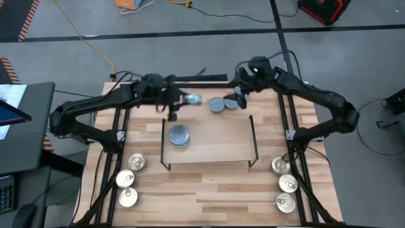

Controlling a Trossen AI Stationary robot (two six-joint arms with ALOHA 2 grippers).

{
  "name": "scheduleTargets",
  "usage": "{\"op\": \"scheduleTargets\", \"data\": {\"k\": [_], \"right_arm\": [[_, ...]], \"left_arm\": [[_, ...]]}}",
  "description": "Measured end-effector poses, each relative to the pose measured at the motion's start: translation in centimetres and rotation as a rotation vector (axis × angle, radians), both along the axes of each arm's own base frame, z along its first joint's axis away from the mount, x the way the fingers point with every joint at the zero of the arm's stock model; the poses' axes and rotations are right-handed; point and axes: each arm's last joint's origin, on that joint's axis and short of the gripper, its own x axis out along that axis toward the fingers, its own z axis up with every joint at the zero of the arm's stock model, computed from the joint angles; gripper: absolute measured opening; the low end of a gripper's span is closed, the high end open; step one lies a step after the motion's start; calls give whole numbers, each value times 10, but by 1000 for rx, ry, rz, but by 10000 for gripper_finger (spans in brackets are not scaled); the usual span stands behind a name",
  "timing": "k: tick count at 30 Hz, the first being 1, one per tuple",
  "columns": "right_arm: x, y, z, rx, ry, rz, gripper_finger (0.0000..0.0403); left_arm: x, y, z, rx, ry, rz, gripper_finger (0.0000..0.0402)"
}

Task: Stack canned seafood by type on shelf
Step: Stack the green tuna can on top of the green tuna can on the shelf

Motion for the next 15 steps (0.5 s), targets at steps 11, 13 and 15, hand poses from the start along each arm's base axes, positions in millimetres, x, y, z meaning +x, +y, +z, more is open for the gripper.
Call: {"op": "scheduleTargets", "data": {"k": [11, 13, 15], "right_arm": [[-28, 42, -20, -8, -145, -28, 295], [-31, 47, -24, -9, -155, -38, 295], [-32, 50, -26, -21, -176, -48, 295]], "left_arm": [[-19, -90, 0, 153, 147, -24, 138], [-21, -99, 0, 175, 150, -29, 138], [-22, -107, 0, 192, 145, -31, 138]]}}
